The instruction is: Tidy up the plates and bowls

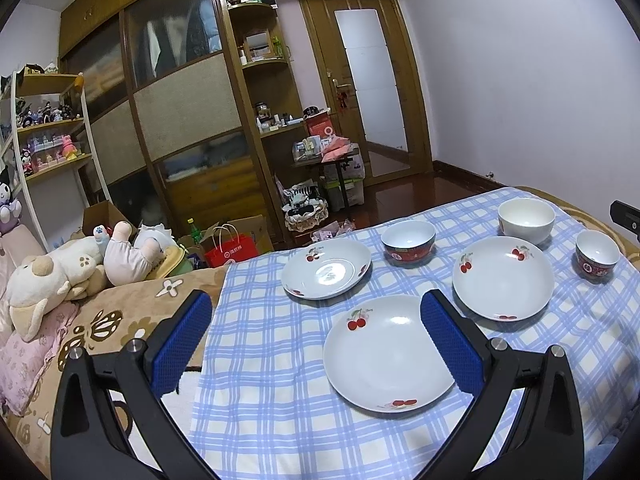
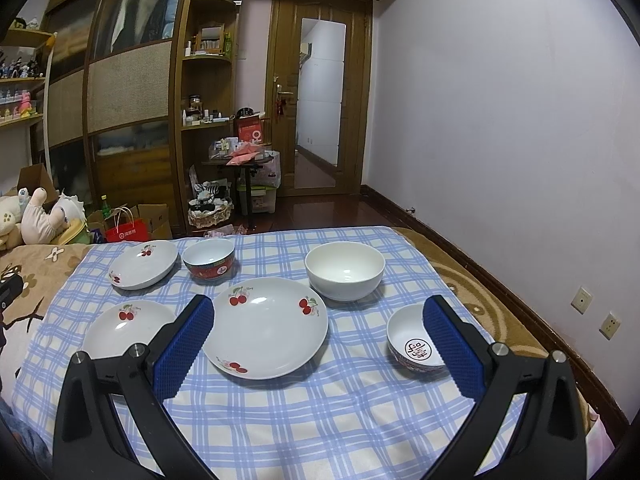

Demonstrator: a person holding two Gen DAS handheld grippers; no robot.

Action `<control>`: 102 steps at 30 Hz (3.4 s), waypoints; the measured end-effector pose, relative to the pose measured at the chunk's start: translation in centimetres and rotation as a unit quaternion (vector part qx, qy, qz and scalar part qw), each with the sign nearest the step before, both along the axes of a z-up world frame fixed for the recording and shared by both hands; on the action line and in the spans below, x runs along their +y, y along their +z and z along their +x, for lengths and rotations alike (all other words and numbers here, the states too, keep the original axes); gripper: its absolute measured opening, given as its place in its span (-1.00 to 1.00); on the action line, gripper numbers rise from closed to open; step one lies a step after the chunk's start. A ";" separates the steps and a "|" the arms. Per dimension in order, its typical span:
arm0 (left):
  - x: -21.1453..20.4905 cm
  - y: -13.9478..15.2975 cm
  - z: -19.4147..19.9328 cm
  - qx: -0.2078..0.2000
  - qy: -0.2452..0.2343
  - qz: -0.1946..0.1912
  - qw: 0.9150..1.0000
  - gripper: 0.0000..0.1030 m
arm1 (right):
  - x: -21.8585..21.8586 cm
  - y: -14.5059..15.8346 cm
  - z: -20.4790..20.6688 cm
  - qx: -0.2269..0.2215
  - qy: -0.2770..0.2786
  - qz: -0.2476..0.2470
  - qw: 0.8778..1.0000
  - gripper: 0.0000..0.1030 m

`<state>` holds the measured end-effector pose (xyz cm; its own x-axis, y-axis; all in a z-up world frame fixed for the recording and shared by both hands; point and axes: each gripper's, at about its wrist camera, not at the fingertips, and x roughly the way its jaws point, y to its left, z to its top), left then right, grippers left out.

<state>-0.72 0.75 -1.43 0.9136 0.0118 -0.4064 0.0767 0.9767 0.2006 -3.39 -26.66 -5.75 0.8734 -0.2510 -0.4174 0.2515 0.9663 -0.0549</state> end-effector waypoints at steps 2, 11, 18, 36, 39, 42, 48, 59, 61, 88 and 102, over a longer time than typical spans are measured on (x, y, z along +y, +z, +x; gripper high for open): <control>-0.2 0.1 0.1 0.000 0.000 0.000 1.000 0.99 | 0.0 0.0 0.0 0.000 0.000 0.001 1.000 1.00; -0.2 0.1 0.1 -0.001 0.001 0.002 1.000 0.99 | 0.0 -0.1 0.1 0.002 -0.002 0.000 1.000 1.00; 0.2 0.1 0.0 0.003 0.000 0.002 1.000 0.99 | 0.1 -0.2 0.2 0.004 -0.001 -0.002 1.000 1.00; -0.3 0.2 1.8 0.054 -0.019 -0.004 0.998 0.99 | 0.0 -0.7 0.8 0.011 0.002 -0.010 1.000 1.00; -0.7 0.5 2.7 0.061 -0.017 -0.009 0.998 0.99 | 0.1 -0.5 1.1 0.018 0.006 -0.007 1.000 1.00; -0.8 0.9 3.9 0.064 -0.013 -0.011 0.998 0.99 | 0.8 0.2 1.5 0.016 0.017 -0.014 1.000 1.00; -0.9 2.0 6.7 0.090 -0.007 -0.020 0.996 0.99 | 3.1 1.5 3.5 0.024 0.042 -0.027 0.998 1.00; 1.1 1.8 12.2 0.126 0.032 -0.023 0.991 0.99 | 7.8 1.7 8.6 0.030 0.083 -0.004 0.996 1.00; 1.5 0.8 13.2 0.141 0.038 -0.024 0.989 0.99 | 8.2 1.0 9.9 0.046 0.090 0.008 0.995 0.91; 2.7 -10.9 18.7 0.329 0.024 -0.068 0.941 0.98 | 10.4 -11.3 17.6 0.215 0.182 0.049 0.958 0.07; 2.5 -13.1 19.0 0.373 0.019 -0.069 0.925 0.98 | 11.3 -12.7 17.7 0.240 0.210 0.050 0.946 -0.41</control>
